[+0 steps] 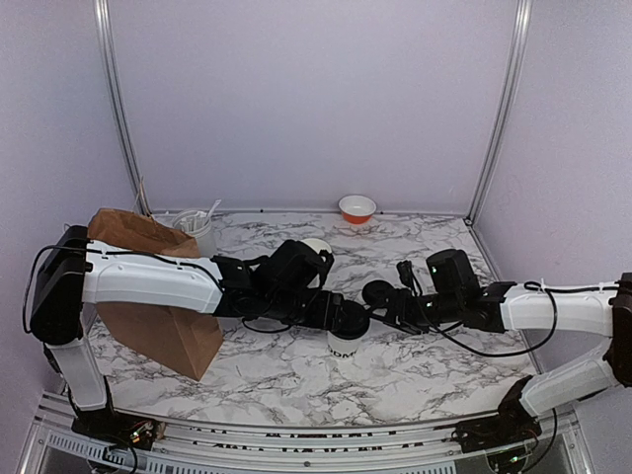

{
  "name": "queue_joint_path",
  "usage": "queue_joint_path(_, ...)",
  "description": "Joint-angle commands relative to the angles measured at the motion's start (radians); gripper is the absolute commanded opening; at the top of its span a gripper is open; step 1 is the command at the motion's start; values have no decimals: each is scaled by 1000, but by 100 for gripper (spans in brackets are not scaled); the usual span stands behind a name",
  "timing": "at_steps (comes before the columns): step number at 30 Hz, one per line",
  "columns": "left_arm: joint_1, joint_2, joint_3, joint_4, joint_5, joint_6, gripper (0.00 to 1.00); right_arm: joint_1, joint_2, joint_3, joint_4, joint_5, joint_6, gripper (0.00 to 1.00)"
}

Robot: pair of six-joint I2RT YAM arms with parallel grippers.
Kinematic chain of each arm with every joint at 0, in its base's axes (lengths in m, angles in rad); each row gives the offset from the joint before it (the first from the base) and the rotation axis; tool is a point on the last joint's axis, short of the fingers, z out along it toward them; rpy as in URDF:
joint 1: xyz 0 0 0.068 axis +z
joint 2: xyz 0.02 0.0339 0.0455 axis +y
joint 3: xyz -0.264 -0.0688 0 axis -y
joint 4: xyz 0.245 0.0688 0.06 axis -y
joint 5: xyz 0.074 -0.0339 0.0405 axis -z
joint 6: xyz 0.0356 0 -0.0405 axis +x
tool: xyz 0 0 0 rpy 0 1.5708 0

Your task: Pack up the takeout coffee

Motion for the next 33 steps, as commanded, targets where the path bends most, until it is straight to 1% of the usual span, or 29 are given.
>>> queue_joint_path(1,-3,-3,-3,-32,2,14,68,-6,-45,20,-89,39,-33,60)
queue_joint_path(8,-3,-45,8,-33,-16,12,68,-4,-60,126,-161,53,-73,60)
queue_joint_path(16,3,-99,1,-33,-33,2,69,11,-56,220,-227,105,-133,60)
queue_joint_path(20,15,-134,-29,-37,-77,-27,68,83,-6,327,-355,245,-215,60)
queue_joint_path(23,37,-152,-69,-36,-86,-62,66,147,45,397,-438,363,-271,62)
queue_joint_path(25,47,-148,-84,-36,-78,-73,66,178,74,429,-470,407,-299,63)
queue_joint_path(28,51,-130,-89,-31,-58,-81,64,183,111,461,-507,442,-329,67)
queue_joint_path(29,52,-124,-89,-26,-51,-83,63,214,120,470,-518,449,-340,68)
queue_joint_path(33,55,-105,-86,-15,-40,-86,63,252,141,506,-547,489,-365,74)
